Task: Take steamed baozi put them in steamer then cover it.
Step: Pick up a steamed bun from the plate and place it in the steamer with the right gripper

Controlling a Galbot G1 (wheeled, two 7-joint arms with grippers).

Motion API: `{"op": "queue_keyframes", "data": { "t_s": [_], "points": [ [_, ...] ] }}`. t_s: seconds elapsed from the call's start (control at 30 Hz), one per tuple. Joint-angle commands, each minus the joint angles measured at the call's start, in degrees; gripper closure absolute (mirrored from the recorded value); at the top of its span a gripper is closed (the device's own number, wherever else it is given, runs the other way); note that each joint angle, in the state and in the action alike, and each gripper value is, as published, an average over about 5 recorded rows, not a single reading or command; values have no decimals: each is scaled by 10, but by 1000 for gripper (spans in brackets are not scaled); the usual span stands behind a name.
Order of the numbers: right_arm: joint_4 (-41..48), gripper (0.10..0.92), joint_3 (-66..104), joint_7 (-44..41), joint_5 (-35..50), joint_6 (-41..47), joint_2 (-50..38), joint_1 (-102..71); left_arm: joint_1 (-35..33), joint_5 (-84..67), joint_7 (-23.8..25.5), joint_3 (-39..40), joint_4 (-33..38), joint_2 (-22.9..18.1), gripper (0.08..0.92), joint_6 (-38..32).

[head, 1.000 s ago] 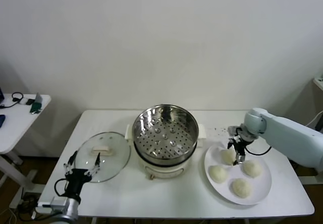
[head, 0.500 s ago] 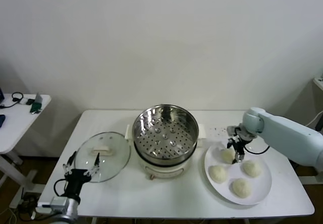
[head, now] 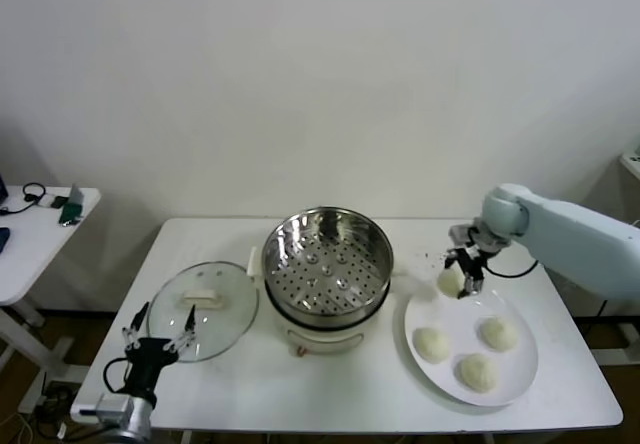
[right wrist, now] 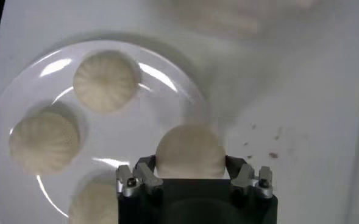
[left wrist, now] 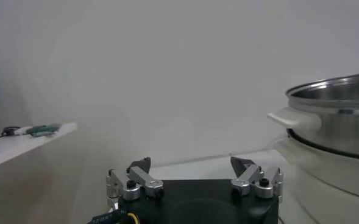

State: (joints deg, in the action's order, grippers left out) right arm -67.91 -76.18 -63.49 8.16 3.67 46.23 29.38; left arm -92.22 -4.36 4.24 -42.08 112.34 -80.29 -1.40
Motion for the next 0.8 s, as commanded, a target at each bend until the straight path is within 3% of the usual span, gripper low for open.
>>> {"op": "queue_keyframes", "data": {
  "t_s": [0.03,0.4,0.6,0.8],
  "points": [
    [-27,279,-121,-3,33,-71,48,203,-2,-1,0,1,1,1,177,0],
    [-57,272,-101,-8,4,-132,169,235,-5,-7,-3,6,2,6,177,1],
    [-92,270,-61,-5,-73,-143,207,168,-12,-13,-5,12,6,11,177,1],
    [-72,270,-31,0,-185,-176,244,91,-15,-11,-5,12,9,16,177,1]
  ]
}}
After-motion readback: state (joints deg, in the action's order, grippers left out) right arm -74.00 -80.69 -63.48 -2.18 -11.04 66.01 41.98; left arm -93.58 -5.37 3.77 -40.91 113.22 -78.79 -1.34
